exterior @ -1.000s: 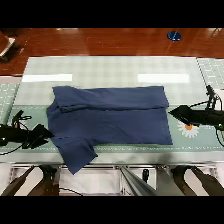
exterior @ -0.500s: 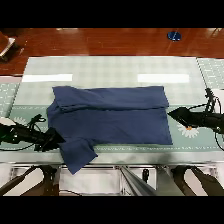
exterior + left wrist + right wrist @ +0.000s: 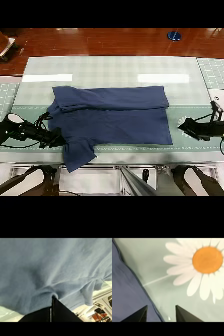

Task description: Fold the shirts.

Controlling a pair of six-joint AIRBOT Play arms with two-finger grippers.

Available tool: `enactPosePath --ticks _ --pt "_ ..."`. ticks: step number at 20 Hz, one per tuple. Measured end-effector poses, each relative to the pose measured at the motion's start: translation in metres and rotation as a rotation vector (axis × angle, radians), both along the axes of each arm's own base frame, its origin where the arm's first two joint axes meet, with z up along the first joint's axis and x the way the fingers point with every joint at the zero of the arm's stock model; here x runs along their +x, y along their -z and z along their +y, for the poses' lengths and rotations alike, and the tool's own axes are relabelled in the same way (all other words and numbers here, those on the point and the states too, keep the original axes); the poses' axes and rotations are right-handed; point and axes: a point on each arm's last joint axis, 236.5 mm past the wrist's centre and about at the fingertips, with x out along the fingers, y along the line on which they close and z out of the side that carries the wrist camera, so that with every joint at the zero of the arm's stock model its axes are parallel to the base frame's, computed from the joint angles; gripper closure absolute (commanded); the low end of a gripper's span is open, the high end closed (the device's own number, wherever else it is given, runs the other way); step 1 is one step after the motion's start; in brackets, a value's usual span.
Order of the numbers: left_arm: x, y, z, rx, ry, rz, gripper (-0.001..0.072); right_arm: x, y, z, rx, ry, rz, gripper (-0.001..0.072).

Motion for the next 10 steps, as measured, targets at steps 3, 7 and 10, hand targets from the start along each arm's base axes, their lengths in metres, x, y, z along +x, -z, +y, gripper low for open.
enactPosePath --ticks 3,7,10 --pt "0.005 -0.002 -0.003 -0.013 -0.011 -0.013 0.0689 -0.022 0.011 0.020 0.066 -0.060 0.108 0.0296" --pt "0.008 -0.004 -0.006 -0.028 -0.023 -0.021 0.0689 -0.044 0.021 0.048 0.158 -0.150 0.233 0.0296" --pt "0.009 -0.005 -0.008 -0.035 -0.026 -0.020 0.0689 -0.047 0.027 0.064 0.204 -0.182 0.272 0.0299"
